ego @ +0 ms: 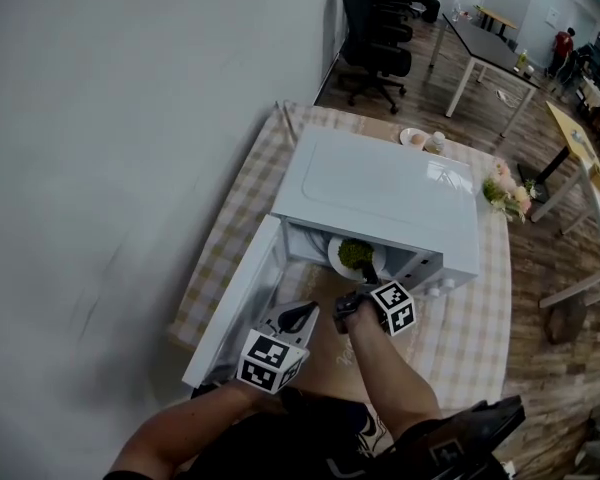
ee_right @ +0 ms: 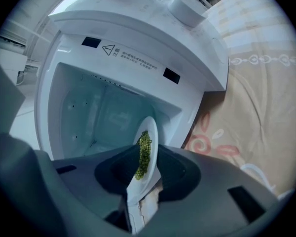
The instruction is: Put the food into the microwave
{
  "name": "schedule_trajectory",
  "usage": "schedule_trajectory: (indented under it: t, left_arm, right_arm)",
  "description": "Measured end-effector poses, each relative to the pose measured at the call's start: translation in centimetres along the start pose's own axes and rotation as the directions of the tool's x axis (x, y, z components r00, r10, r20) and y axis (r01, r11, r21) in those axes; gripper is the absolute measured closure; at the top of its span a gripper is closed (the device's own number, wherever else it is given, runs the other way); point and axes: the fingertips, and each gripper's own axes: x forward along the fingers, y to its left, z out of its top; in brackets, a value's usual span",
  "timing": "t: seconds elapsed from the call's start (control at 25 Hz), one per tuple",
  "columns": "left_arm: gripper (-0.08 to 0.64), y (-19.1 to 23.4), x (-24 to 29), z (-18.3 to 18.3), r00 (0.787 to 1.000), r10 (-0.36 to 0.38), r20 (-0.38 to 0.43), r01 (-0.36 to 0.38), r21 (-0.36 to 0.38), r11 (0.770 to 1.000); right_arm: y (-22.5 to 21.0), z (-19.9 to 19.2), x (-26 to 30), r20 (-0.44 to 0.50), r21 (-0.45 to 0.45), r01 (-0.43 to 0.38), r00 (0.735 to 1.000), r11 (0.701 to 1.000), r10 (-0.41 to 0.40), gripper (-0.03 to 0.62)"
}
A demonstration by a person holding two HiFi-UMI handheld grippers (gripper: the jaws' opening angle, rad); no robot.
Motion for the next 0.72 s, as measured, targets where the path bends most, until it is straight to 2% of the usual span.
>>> schedule_trajectory:
  t: [0.16, 0.28, 0.36, 0.44, 0.56, 0.72]
  left_arm:
    - [0.552, 0.5, -0.1, 0.0, 1.000, 0.018, 0.005, -0.018, -0.011, 1.000]
    - [0.552, 0.5, -0.2, 0.1, 1.000, 0.017, 0.007, -0.017, -0.031, 0.999]
    - [0.552, 0.2, -0.3, 0.3, 1.000, 0.012, 0.015, -0.012, -0.037, 0.999]
    - [0.552, -0.3, -0.4, 0.6, 1.000, 0.004, 0.027, -0.003, -0.039, 0.999]
    - [0.552, -0.5, -0.3, 0.6, 1.000, -0.005, 0.028, 0.006, -0.027, 1.000]
    - [0.552, -0.6, -0.2, 0.3, 1.000, -0.002, 0.024, 0.003, -0.047, 0.999]
  right_arm:
    - [0.2, -0.2, -0.5, -0.016, -0.016, -0.013, 1.000, 1.000, 0.013, 0.469]
    - [0.1, -0.8, -1.6, -0.034, -0.019, -0.038, 0.999, 0.999, 0.037, 0.434]
    - [-0.3, -1.1, -2.5, -0.044, -0.050, -0.037, 0.998, 0.998, 0.035, 0.428]
    - [-0.6, -1.3, -3.5, -0.045, -0.085, -0.032, 0.999, 0.996, 0.028, 0.457]
    - [-0.5, -2.0, -3.7, -0.074, -0.105, -0.037, 0.997, 0.994, 0.029, 0.536]
    - [-0.4, -2.4, -3.0, -0.099, -0.118, -0.041, 0.995, 0.992, 0.030, 0.572]
